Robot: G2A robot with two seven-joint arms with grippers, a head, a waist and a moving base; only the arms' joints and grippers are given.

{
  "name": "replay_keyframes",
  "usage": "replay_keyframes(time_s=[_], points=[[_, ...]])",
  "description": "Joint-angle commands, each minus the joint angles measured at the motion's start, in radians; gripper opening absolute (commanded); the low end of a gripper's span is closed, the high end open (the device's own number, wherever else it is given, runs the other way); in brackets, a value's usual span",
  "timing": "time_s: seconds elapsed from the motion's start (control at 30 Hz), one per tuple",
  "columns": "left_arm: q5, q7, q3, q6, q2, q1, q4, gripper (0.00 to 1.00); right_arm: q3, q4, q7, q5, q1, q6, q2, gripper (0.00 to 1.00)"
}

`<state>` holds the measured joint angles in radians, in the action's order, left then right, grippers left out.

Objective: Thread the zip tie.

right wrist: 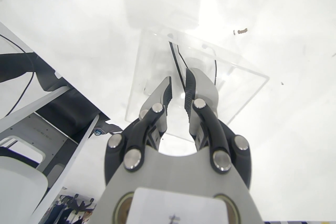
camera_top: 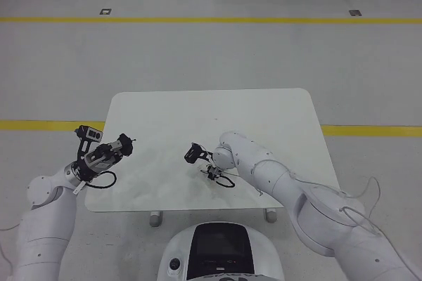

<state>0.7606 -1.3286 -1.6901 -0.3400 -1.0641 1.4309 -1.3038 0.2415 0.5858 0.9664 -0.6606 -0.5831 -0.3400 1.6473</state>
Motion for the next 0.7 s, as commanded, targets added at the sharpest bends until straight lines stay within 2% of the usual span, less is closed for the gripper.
replay_keyframes(time_s=[0.0, 0.07, 0.4, 0.67], points=[[0.0, 0.0, 0.0, 0.0, 0.0, 0.0, 0.0, 0.0, -0.006, -0.007, -0.002, 0.006, 0.002, 0.0, 0.003, 0.05], [0.0, 0.0, 0.0, 0.0, 0.0, 0.0, 0.0, 0.0, -0.013, -0.013, -0.003, 0.012, 0.004, 0.0, 0.006, 0.0], [0.0, 0.0, 0.0, 0.0, 0.0, 0.0, 0.0, 0.0, -0.042, -0.017, -0.004, 0.028, 0.019, 0.0, 0.012, 0.0], [0.0, 0.0, 0.0, 0.0, 0.0, 0.0, 0.0, 0.0, -0.06, 0.062, 0.022, 0.063, 0.033, 0.0, -0.02, 0.0]])
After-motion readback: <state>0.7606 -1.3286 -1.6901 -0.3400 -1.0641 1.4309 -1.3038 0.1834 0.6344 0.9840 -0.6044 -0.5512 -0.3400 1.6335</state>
